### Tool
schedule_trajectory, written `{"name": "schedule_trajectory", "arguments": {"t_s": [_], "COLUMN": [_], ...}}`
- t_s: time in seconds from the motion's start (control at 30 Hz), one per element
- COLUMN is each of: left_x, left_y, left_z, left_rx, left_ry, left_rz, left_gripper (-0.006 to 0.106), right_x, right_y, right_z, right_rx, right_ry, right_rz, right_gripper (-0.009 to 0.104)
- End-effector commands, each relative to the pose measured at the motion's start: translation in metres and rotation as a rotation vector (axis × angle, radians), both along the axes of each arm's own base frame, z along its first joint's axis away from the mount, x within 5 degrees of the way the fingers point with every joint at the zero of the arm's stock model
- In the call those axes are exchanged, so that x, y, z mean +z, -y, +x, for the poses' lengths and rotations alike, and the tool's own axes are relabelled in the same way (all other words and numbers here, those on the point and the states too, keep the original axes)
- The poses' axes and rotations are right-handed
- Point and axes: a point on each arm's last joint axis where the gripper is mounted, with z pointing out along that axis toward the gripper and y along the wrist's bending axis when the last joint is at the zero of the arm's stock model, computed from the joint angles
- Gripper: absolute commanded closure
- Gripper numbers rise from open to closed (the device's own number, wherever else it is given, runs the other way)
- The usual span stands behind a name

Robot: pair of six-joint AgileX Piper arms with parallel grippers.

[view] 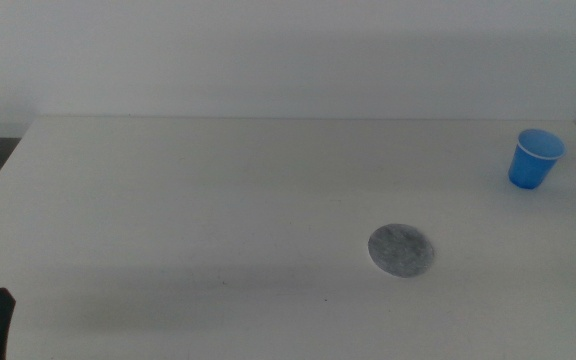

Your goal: Place an empty cup on a cup mat.

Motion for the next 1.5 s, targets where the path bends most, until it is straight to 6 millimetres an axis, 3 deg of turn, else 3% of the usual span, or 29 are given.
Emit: {"name": "schedule_trajectory", "arguments": {"t_s": [0.0,0.13,0.37,0.7,0.9,1.07,1.23,1.47], "left_x": [0.002,0.002,0.002,0.002,0.002,0.002,0.002,0.002], "left_y": [0.0,0.0,0.0,0.0,0.0,0.0,0.0,0.0], "left_z": [0.0,0.0,0.0,0.0,0.0,0.0,0.0,0.0], "left_rx": [-0.002,-0.002,-0.002,-0.002,-0.002,-0.002,-0.002,-0.002], "left_ry": [0.017,0.017,0.017,0.017,0.017,0.017,0.017,0.017], "left_rz": [-0.006,-0.006,-0.006,-0.006,-0.006,-0.006,-0.006,-0.006], "left_gripper": [0.007,0.007,0.007,0.007,0.007,0.007,0.007,0.007], "right_x": [0.003,0.013,0.029,0.003,0.006,0.007,0.007,-0.021], "right_y": [0.003,0.007,0.01,0.011,0.033,0.055,0.058,0.063], "right_z": [0.02,0.056,0.113,0.147,0.169,0.199,0.233,0.267], "right_rx": [-0.037,-0.055,-0.055,-0.099,-0.199,-0.226,-0.187,-0.152], "right_ry": [-0.103,-0.335,-0.363,-0.395,-0.426,-0.475,-0.527,-0.575], "right_rz": [0.043,0.016,0.016,0.095,0.127,0.119,0.107,0.09], "right_gripper": [0.002,0.002,0.002,0.002,0.002,0.002,0.002,0.002]}}
